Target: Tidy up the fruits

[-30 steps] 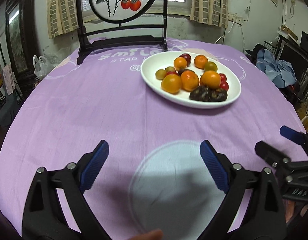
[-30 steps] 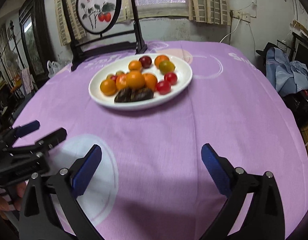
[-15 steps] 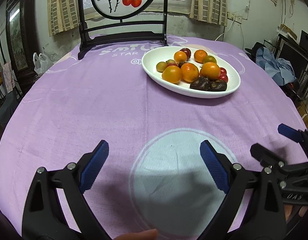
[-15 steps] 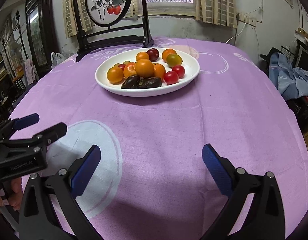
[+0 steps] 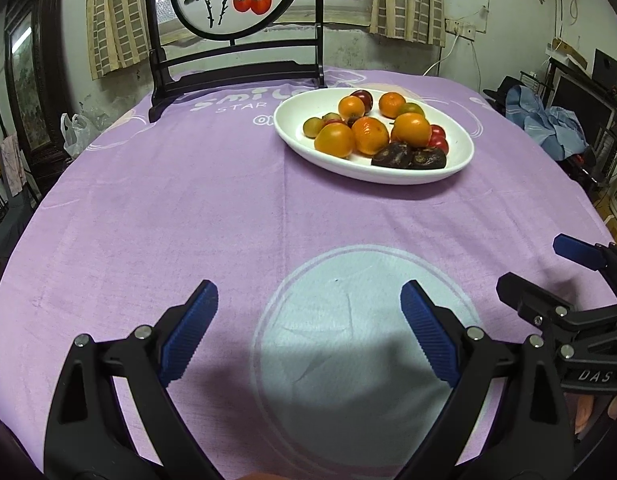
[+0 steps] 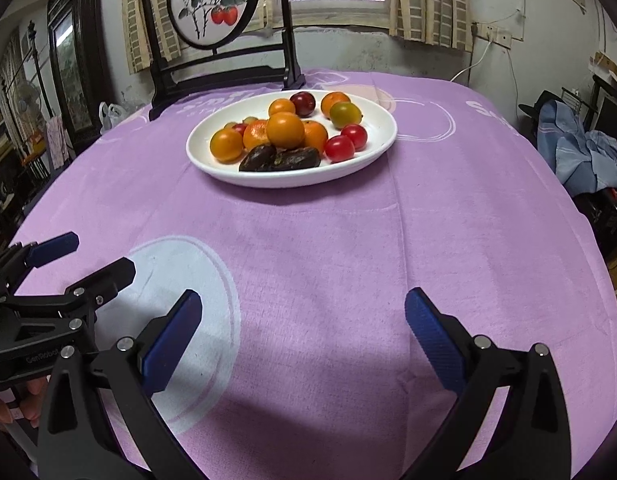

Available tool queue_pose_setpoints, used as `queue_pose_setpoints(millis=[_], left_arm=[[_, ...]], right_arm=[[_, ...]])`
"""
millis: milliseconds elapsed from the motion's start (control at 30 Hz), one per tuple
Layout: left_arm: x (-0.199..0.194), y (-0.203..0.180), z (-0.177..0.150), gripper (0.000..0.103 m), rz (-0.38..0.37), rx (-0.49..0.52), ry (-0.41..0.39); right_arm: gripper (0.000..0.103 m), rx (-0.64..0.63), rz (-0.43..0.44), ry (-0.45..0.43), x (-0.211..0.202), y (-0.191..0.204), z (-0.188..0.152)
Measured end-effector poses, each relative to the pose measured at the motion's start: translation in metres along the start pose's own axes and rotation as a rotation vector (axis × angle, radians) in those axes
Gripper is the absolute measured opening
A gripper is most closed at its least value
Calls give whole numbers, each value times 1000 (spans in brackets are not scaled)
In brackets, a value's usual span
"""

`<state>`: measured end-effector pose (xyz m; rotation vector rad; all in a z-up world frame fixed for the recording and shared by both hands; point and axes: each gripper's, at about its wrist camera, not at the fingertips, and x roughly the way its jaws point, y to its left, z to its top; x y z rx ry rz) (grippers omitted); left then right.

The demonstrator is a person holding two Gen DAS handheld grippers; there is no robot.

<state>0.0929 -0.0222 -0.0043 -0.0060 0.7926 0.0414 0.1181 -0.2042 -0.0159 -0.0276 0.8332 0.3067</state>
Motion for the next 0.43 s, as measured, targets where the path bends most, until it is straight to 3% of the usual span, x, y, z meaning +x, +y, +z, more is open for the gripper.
queue_pose_setpoints(millis=[433], left_arm=[[26,4,-12,99,26,-21,113]], right_arm=[[102,5,-18,141,23,4,-15]])
